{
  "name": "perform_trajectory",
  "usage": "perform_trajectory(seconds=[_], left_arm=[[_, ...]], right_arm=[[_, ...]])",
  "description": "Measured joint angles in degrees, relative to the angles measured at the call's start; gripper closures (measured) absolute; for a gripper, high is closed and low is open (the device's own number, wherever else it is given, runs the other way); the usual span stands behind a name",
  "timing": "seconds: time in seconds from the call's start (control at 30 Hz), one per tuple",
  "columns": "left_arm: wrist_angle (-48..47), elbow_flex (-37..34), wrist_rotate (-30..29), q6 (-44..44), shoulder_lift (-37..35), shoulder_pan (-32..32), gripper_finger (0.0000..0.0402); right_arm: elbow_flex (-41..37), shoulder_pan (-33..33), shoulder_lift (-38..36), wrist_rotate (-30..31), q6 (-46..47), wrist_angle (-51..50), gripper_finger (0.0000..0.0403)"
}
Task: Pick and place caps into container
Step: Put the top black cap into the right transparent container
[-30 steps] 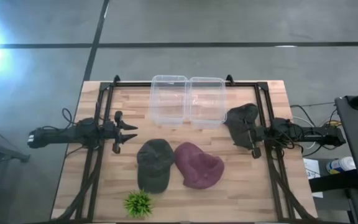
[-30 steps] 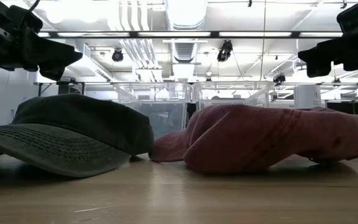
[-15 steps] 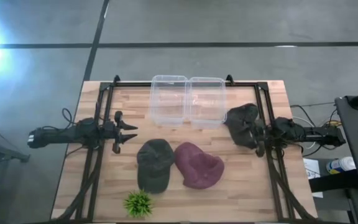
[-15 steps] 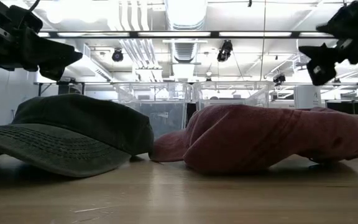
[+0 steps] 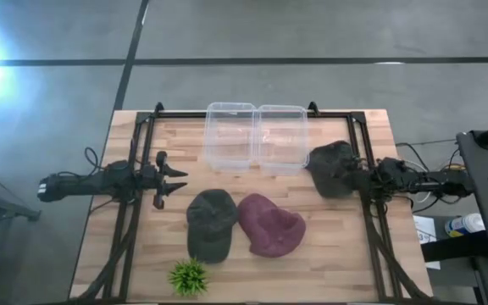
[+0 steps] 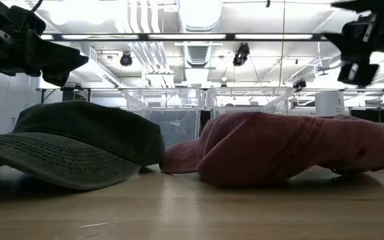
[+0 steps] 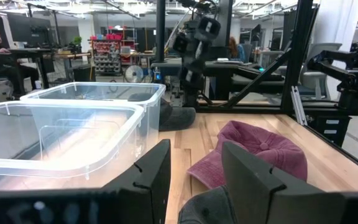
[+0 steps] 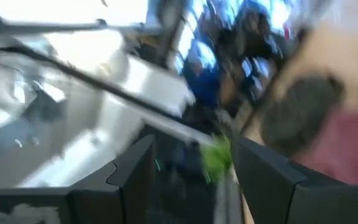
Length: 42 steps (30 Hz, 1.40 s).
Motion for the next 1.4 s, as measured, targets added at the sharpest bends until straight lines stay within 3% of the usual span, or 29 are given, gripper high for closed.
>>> perform_trajectory(seconds=[0.1,0.23,0.33,0.47,0.7,1.0,1.4], left_arm=[[0.0,0.0,0.0,0.0,0.0,0.0,0.0264],[0.0,0.0,0.0,0.0,0.0,0.0,0.0264],[0.0,0.0,0.0,0.0,0.0,0.0,0.0264],[0.0,0.0,0.0,0.0,0.0,0.0,0.0264],[0.0,0.0,0.0,0.0,0.0,0.0,0.0264],[0.0,0.0,0.0,0.0,0.0,0.0,0.0264],[0.0,0.0,0.0,0.0,0.0,0.0,0.0264]], right_arm=[[5.4,2.8,6.4,-2.1,-0.9,-11.4,0.0197],[17.2,7.7,18.5,-1.3,-5.1,-35.9,0.0197],[26.2,12.1,29.2,3.4,-8.5,-48.3,0.0197],[37.3,18.6,43.7,15.0,-12.8,-63.3,0.0197],[48.3,29.9,62.2,27.5,-5.3,-90.4,0.0197],[49.6,44.0,76.1,32.1,-11.6,-91.1,0.0197],[47.8,43.1,89.5,35.1,-5.5,-91.5,0.0197]])
